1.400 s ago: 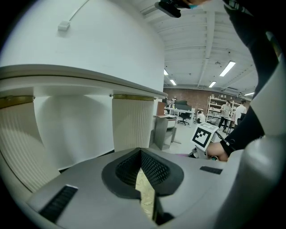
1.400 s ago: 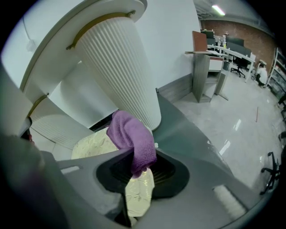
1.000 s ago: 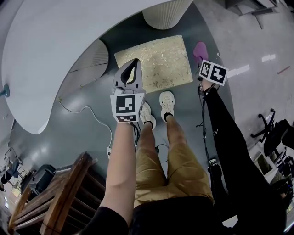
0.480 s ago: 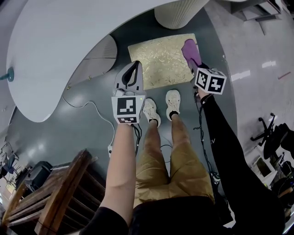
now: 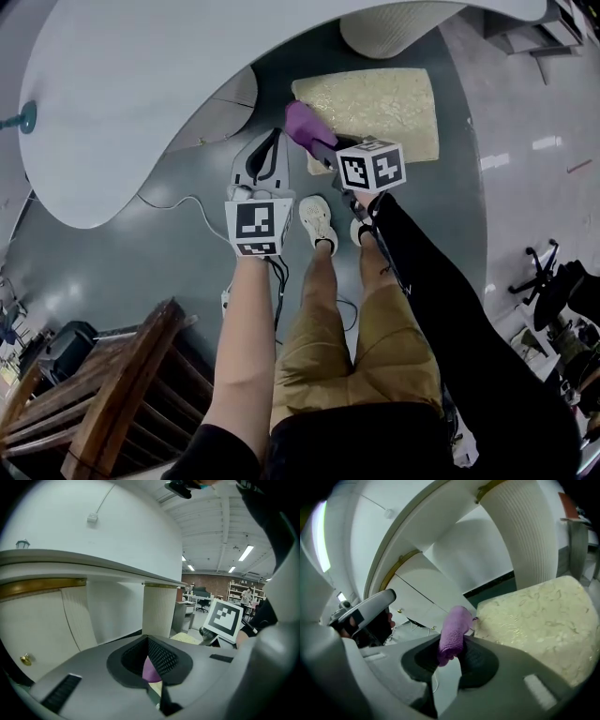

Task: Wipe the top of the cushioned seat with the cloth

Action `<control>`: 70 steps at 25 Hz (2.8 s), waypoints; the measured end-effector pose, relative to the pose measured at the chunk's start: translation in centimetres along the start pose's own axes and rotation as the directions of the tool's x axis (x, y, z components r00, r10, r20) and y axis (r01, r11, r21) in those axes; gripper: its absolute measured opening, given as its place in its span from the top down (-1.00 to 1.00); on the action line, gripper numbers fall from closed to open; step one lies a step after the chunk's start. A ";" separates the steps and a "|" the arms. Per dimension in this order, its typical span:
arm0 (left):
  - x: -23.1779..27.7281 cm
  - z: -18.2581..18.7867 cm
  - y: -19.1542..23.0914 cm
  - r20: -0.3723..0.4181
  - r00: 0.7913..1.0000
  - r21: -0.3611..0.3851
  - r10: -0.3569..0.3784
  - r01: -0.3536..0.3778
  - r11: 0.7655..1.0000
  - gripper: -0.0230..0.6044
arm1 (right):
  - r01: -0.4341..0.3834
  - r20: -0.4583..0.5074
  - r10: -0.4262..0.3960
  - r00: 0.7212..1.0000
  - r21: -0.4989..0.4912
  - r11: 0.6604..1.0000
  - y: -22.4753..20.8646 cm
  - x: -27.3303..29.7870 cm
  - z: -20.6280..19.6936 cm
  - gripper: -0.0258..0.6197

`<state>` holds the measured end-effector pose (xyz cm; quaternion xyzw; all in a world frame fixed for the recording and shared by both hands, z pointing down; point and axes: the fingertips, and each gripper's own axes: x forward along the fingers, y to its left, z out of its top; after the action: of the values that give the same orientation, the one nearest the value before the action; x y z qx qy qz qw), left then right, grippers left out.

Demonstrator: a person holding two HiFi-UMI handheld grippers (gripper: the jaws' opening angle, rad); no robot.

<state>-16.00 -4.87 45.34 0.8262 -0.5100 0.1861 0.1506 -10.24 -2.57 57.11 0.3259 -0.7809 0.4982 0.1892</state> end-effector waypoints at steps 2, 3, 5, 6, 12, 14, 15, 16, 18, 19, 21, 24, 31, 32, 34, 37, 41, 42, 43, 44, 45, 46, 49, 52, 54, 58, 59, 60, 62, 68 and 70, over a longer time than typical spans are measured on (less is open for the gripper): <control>-0.6 -0.6 0.7 -0.003 1.000 -0.002 0.008 -0.008 1.000 0.92 | 0.012 -0.037 -0.010 0.999 0.040 0.999 -0.1 1.9 -0.5 0.68; -0.8 -0.9 1.0 -0.005 1.000 -0.001 0.010 -0.010 1.000 0.92 | 0.042 -0.057 -0.038 0.998 0.059 0.997 -0.8 2.7 -0.8 0.68; -1.1 -1.4 1.4 -0.010 1.000 0.002 0.014 -0.014 1.000 0.92 | 0.108 -0.090 -0.100 0.991 0.087 0.990 -2.4 3.8 -1.2 0.68; -1.2 -1.6 1.6 -0.012 1.000 0.001 0.017 -0.017 1.000 0.92 | 0.132 -0.099 -0.122 0.988 0.093 0.987 -3.0 4.0 -1.3 0.68; -1.3 -1.6 1.2 -0.018 0.999 -0.015 0.035 -0.035 0.999 0.92 | 0.214 -0.119 -0.203 0.972 0.082 0.973 -6.2 1.9 -1.8 0.68; -0.7 -1.0 0.5 -0.013 0.999 -0.020 0.035 -0.035 0.999 0.92 | 0.236 -0.121 -0.226 0.967 0.080 0.968 -7.6 0.5 -1.7 0.68; -0.3 -0.7 0.2 -0.013 0.999 -0.020 0.035 -0.035 0.999 0.92 | 0.246 -0.121 -0.236 0.964 0.080 0.966 -8.4 -0.2 -1.6 0.68; 0.0 -0.5 -0.3 -0.013 0.999 -0.020 0.034 -0.035 0.999 0.92 | 0.257 -0.121 -0.246 0.962 0.081 0.963 -9.2 -1.0 -1.5 0.68; 1.0 0.1 -1.5 -0.011 1.000 -0.019 0.029 -0.030 0.999 0.92 | 0.281 -0.117 -0.270 0.956 0.087 0.956 -11.2 -2.7 -1.0 0.68; 1.4 0.3 -2.1 -0.010 1.000 -0.018 0.025 -0.025 1.000 0.92 | 0.293 -0.112 -0.283 0.953 0.092 0.952 -12.3 -3.6 -0.7 0.68; 2.4 0.8 -3.5 -0.011 1.000 -0.018 0.017 -0.017 1.000 0.92 | 0.317 -0.104 -0.306 0.946 0.106 0.943 -14.4 -5.5 -0.2 0.68; 4.0 1.4 -5.7 -0.012 1.000 -0.019 0.004 -0.004 1.000 0.92 | 0.348 -0.092 -0.339 0.936 0.124 0.929 -17.7 -8.2 0.6 0.68; 7.3 3.2 -10.4 -0.015 0.999 0.003 -0.034 0.034 0.999 0.92 | 0.415 -0.070 -0.409 0.910 0.156 0.896 -24.9 -14.5 1.8 0.68; 7.6 3.4 -10.9 -0.016 0.999 0.007 -0.038 0.038 0.999 0.92 | 0.424 -0.066 -0.419 0.906 0.163 0.891 -25.8 -15.3 1.8 0.68; 8.3 3.7 -11.8 -0.015 0.999 0.013 -0.044 0.044 0.999 0.92 | 0.446 -0.060 -0.443 0.895 0.180 0.877 -27.6 -16.8 1.8 0.68; 8.9 4.0 -12.9 -0.019 0.999 0.024 -0.051 0.051 0.998 0.92 | 0.508 -0.059 -0.508 0.860 0.199 0.838 -30.0 -19.2 1.5 0.68; 9.1 4.0 -13.9 -0.029 0.998 0.029 -0.053 0.054 0.998 0.92 | 0.584 -0.029 -0.599 0.800 0.263 0.768 -32.5 -22.9 1.5 0.68; 9.0 4.0 -14.1 -0.031 0.998 0.030 -0.054 0.055 0.998 0.92 | 0.587 -0.016 -0.609 0.793 0.290 0.756 -32.8 -23.7 1.6 0.68; 8.9 4.0 -14.2 -0.033 0.998 0.032 -0.055 0.056 0.998 0.92 | 0.585 -0.003 -0.615 0.789 0.311 0.749 -32.9 -24.3 1.5 0.68; 8.8 4.0 -14.3 -0.033 0.998 0.033 -0.057 0.058 0.998 0.92 | 0.583 0.007 -0.618 0.786 0.323 0.745 -32.9 -24.8 1.4 0.68; 8.7 4.0 -14.3 -0.032 0.998 0.033 -0.058 0.059 0.998 0.92 | 0.582 0.013 -0.620 0.785 0.328 0.744 -32.9 -25.1 1.3 0.68; 8.5 3.9 -14.2 -0.031 0.998 0.032 -0.058 0.059 0.998 0.92 | 0.580 0.018 -0.620 0.785 0.330 0.744 -32.7 -25.3 1.1 0.68; 8.5 3.7 -13.8 -0.027 0.998 0.026 -0.054 0.055 0.998 0.92 | 0.566 0.043 -0.610 0.791 0.327 0.757 -32.1 -25.4 1.1 0.68; 8.2 3.0 -13.1 -0.029 0.998 0.027 -0.051 0.051 0.998 0.92 | 0.550 0.066 -0.595 0.801 0.312 0.775 -30.9 -24.9 1.2 0.68; 7.7 2.6 -12.4 -0.028 0.998 0.028 -0.047 0.048 0.998 0.92 | 0.538 0.082 -0.582 0.809 0.295 0.790 -29.7 -24.4 1.4 0.68; 6.4 1.9 -10.5 -0.025 0.999 0.017 -0.033 0.033 0.999 0.92 | 0.509 0.120 -0.544 0.830 0.233 0.829 -26.3 -22.9 2.1 0.68; 6.1 1.8 -9.9 -0.027 0.999 0.016 -0.029 0.029 0.999 0.92 | 0.494 0.132 -0.527 0.840 0.218 0.842 -25.2 -22.3 2.4 0.68; 5.7 1.6 -9.3 -0.028 0.999 0.017 -0.026 0.027 0.999 0.92 | 0.475 0.144 -0.506 0.850 0.203 0.856 -24.1 -21.6 2.7 0.68; 5.0 1.2 -8.0 -0.031 0.999 0.019 -0.020 0.020 1.000 0.92 | 0.433 0.163 -0.457 0.874 0.166 0.886 -21.6 -19.8 3.2 0.68; 2.7 0.6 -4.1 -0.025 1.000 0.013 0.009 -0.009 1.000 0.92 | 0.281 0.143 -0.283 0.948 0.035 0.959 -12.6 -12.1 3.3 0.68; 1.9 0.2 -3.0 -0.027 1.000 0.009 0.015 -0.015 1.000 0.92 | 0.204 0.101 -0.202 0.974 -0.005 0.979 -9.1 -9.0 2.5 0.68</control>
<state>-12.45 -5.12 45.90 0.8203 -0.5135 0.2005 0.1525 2.62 -4.58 56.35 0.4270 -0.7559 0.4532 0.2023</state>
